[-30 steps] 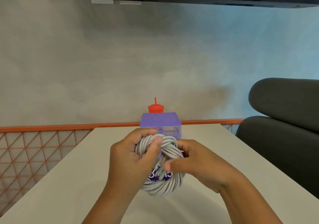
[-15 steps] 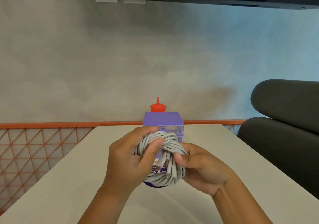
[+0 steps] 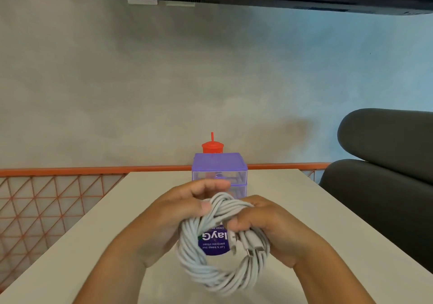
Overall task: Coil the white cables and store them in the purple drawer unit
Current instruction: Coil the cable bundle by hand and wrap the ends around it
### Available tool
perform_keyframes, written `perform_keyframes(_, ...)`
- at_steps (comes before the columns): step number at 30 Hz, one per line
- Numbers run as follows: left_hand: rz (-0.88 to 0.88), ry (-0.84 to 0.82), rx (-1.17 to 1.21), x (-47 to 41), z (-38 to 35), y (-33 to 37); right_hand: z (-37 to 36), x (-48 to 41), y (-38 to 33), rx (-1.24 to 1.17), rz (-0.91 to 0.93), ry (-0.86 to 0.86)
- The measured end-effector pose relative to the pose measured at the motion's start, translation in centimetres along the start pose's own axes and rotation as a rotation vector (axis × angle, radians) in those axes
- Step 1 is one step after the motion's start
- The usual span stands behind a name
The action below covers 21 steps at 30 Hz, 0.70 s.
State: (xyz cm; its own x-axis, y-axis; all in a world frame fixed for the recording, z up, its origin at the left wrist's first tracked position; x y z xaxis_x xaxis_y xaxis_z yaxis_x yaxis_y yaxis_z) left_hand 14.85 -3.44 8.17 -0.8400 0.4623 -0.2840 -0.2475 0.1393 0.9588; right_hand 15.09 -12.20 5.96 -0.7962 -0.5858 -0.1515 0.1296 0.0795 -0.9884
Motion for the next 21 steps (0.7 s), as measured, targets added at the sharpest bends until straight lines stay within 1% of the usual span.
perform_keyframes(2,0.127,-0.099,0.117,0.8,-0.5,-0.7,-0.6,0.0,0.1,0.138,-0.005,-0.007)
perform_keyframes(4,0.239,-0.166,0.14,1.5,-0.9,-1.8,-0.6,0.4,0.1,0.223,0.002,-0.009)
perform_keyframes(7,0.367,-0.295,0.156,2.5,-1.9,-3.5,-0.7,1.6,0.3,0.229,-0.01,-0.053)
perform_keyframes(10,0.439,-0.532,0.108,4.5,-4.3,-4.6,-2.2,3.0,0.9,0.251,-0.058,-0.164)
perform_keyframes(11,0.459,-0.584,0.093,5.2,-4.8,-5.0,-2.7,3.4,1.3,0.281,-0.08,-0.189)
perform_keyframes(13,0.5,-0.617,0.053,6.3,-5.4,-5.7,-3.2,4.2,1.9,0.348,-0.124,-0.216)
perform_keyframes(15,0.502,-0.627,-0.049,7.2,-5.9,-5.9,-4.0,5.2,2.2,0.419,-0.174,-0.267)
perform_keyframes(18,0.507,-0.613,-0.267,8.4,-6.6,-6.0,-4.9,6.6,2.7,0.576,-0.222,-0.351)
perform_keyframes(21,0.505,-0.589,-0.536,9.0,-7.2,-5.4,-5.7,7.9,3.1,0.653,-0.284,-0.405)
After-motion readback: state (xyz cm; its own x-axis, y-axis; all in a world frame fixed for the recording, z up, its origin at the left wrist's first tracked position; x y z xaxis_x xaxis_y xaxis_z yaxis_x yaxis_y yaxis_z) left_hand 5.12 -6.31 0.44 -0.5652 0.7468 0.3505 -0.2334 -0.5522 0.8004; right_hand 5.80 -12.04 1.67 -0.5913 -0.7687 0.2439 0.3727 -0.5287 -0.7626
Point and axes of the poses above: each hand's wrist, its own x-axis away from the middle knuckle, its own z-axis out of the back of the hand, y = z × x, the point moved 9 cm from there along -x, towards the middle knuckle, and after that the axes turned 4 degrees about -x, right-handed, at the moved point
